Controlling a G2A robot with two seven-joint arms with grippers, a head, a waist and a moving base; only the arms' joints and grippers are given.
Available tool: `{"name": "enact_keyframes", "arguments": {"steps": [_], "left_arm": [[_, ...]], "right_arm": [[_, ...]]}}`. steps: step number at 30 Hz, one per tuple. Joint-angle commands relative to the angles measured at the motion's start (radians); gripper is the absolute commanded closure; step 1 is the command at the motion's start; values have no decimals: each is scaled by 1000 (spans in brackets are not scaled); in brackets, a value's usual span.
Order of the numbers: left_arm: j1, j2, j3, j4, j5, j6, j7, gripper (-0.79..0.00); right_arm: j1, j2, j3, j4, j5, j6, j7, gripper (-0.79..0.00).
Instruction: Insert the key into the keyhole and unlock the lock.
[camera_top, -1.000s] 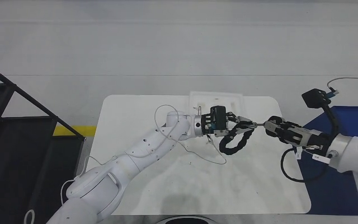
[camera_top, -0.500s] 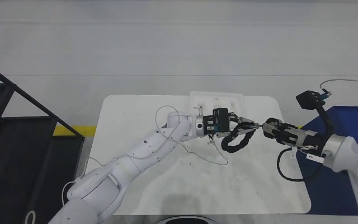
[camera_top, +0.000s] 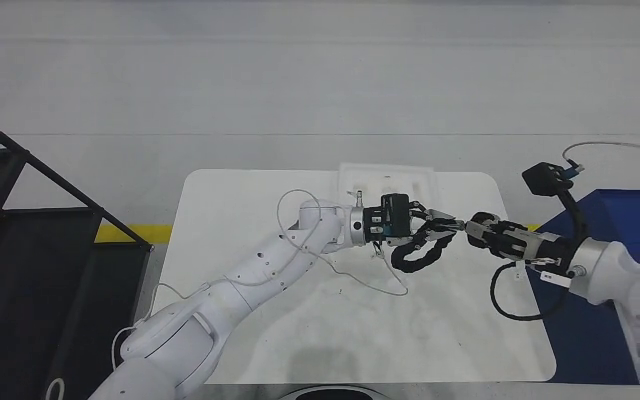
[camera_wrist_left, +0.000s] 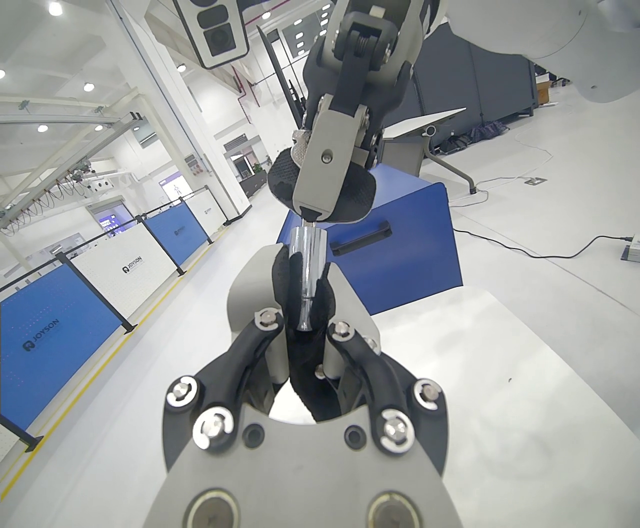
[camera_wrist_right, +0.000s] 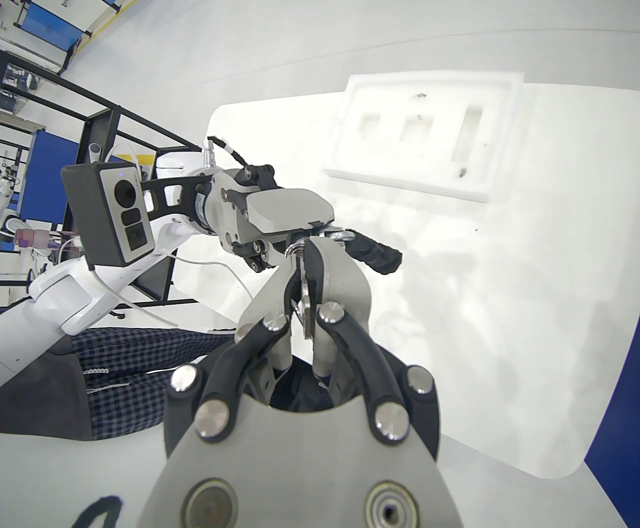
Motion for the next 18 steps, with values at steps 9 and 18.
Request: {"name": "enact_keyframes", "arguments": {"steps": [9,18], "left_arm": [[0,-7,-8,21,-6,-16,15,0],[3,-16,-16,64,-40,-38,45,0]], "right_arm": [[33,2,-25,31,40,-12,-1,-785],[65,2,-8,50,120,-88,-35,-785]]}}
